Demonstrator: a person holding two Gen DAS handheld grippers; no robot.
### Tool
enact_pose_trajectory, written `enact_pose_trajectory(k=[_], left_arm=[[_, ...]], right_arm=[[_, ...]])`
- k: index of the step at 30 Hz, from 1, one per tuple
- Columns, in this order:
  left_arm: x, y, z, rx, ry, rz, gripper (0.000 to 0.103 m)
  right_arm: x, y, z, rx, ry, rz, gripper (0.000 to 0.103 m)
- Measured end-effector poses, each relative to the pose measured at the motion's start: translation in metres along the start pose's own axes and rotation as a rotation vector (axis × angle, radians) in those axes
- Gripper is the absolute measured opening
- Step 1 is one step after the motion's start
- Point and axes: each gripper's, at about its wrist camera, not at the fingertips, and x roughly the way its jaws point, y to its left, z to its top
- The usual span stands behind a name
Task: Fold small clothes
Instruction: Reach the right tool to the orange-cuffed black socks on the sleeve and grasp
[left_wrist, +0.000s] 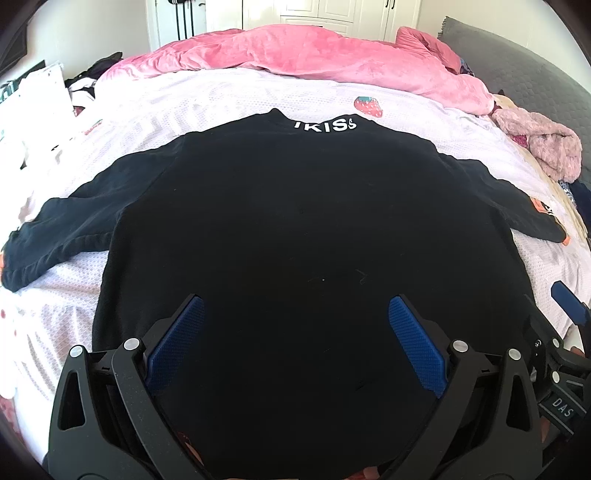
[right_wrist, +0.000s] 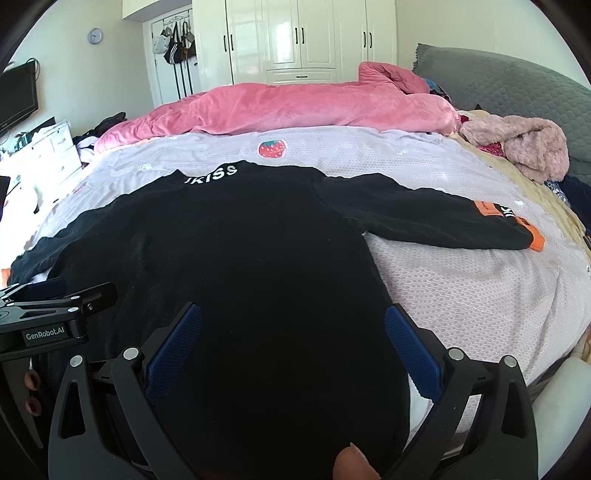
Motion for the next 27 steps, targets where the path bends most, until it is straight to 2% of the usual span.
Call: enact_pose_trajectory(k=[6,21,27], left_arm=[[0.001,-0.003,0.005,0.005,-0.012,0.016,0.094],[0.013,-0.021,0.025,0.039,-0.023,-0.003,0.094],[0.020,-0.034,0.044,0.047,-0.024,-0.020,0.094]], right_arm=[[-0.003,-0.011,0.008,0.009,-0.013,-0.031,0.099],[0.011,-0.054,0.032,0.099,-0.027,-0.083,0.099],[0.021,-0.066,0.049,0.135,-0.024,-0.094,0.099]])
